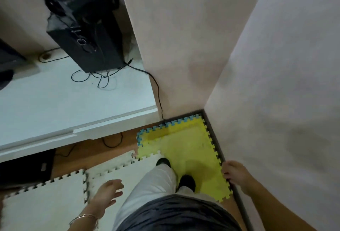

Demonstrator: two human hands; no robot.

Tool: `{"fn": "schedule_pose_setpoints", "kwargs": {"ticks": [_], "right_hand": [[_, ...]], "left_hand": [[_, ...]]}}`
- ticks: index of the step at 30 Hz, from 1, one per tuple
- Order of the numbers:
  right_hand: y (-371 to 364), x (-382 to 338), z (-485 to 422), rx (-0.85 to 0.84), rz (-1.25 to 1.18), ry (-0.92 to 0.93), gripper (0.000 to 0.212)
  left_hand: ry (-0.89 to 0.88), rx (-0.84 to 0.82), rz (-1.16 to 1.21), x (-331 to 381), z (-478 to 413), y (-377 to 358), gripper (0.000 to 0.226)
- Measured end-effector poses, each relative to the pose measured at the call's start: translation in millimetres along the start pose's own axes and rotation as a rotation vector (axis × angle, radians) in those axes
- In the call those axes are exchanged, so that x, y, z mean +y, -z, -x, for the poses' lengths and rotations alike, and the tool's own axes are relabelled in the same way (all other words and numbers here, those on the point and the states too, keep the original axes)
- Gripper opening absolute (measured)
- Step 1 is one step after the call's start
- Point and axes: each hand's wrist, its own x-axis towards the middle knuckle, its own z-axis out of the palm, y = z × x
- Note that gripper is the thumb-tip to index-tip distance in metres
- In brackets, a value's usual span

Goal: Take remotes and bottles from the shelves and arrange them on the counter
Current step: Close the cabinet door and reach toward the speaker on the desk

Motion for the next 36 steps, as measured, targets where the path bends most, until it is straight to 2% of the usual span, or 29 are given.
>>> {"fn": "schedule_pose_setpoints", "kwargs": {"ticks": [4,7,11,14,17,20,22,24,26,28,33,36], "right_hand": [[-7,-16,2,-0.028,0.187,0.003,0.008],[2,-39,-1,-0.087,0.250,0.011,0.013],[27,-64,-12,-0.064,0.274,0.014,0.018],[45,-87,-23,-0.105,0.403,0.016,0.023],[61,-120,-48,-0.143,0.534,0.025,0.026],[64,-161,-67,-0.183,0.743,0.133,0.021],[56,-194,-76,-0.229,0.830,0.272,0.029],[37,-236,-72,-0.293,0.855,0.422,0.027],[15,-280,-56,-0.390,0.828,0.570,0.013],[-4,-323,-28,-0.465,0.811,0.770,0.009],[-23,-428,107,-0.643,0.753,1.319,0.019],[-15,-476,199,-0.649,0.566,1.689,0.025]], "left_hand": [[0.084,-0.011,0.063,7,-4,-3,0.033],[0.071,-0.021,0.087,26,-4,-13,0.032],[0.031,-0.020,0.151,45,-1,-32,0.029],[-0.009,0.036,0.245,50,6,-50,0.028],[0.072,0.112,0.359,46,14,-75,0.029],[0.169,0.145,0.486,37,39,-107,0.027],[0.164,0.154,0.572,40,54,-120,0.026],[0.135,0.172,0.594,59,64,-121,0.026],[0.043,0.204,0.573,91,72,-107,0.028],[-0.130,0.283,0.536,128,83,-83,0.028],[-0.712,0.526,0.469,235,163,-8,0.019],[-1.088,0.677,0.436,294,237,32,0.026]]}}
